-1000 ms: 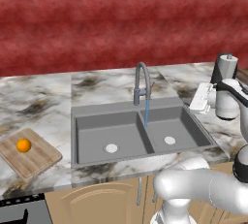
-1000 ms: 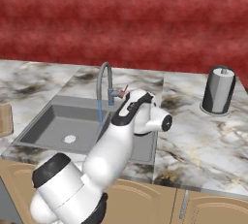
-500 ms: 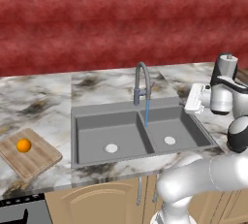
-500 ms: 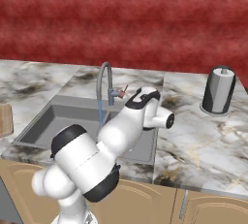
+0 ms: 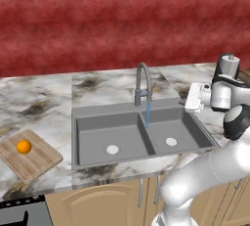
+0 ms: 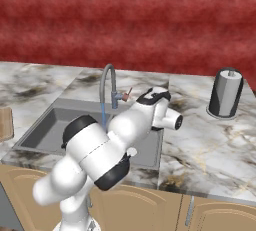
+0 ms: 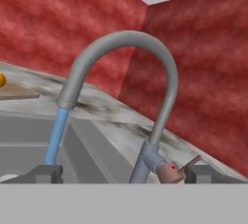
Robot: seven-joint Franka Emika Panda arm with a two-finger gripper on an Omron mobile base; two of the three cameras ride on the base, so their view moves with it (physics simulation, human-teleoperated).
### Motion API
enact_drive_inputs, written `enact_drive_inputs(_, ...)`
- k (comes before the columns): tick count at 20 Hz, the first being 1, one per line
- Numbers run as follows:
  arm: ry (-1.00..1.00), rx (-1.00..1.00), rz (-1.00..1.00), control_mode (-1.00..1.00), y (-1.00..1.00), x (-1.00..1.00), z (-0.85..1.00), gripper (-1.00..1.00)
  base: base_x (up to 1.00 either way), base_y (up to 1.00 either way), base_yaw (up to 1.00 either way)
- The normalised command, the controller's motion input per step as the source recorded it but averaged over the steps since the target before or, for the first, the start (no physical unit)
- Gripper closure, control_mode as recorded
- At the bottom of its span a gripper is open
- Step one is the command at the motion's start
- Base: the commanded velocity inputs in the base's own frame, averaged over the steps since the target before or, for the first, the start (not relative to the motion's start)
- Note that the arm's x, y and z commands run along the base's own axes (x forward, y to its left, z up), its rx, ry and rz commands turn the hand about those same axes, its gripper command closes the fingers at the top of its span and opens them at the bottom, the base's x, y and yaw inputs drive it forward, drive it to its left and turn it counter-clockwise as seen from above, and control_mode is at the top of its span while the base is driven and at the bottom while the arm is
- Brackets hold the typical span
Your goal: Pick the orange from the sink and place it on the cutting board to airdry. Then turn off the sink faucet.
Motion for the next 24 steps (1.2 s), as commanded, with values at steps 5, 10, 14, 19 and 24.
enact_drive_inputs(5,0.00,0.01,0.02,-1.00,0.14,0.32,-0.02,-1.00,0.00,0.00,0.00)
enact_drive_inputs(10,0.00,0.00,0.00,-1.00,0.13,0.29,-0.04,-1.00,0.00,0.00,0.00)
enact_drive_inputs(14,0.00,0.00,0.00,-1.00,0.13,0.13,-0.09,-1.00,0.00,0.00,0.00)
enact_drive_inputs(19,0.00,0.00,-0.01,-1.00,0.22,0.19,-0.10,-1.00,0.00,0.00,0.00)
enact_drive_inputs(24,0.00,0.00,-0.01,-1.00,0.22,0.29,-0.01,-1.00,0.00,0.00,0.00)
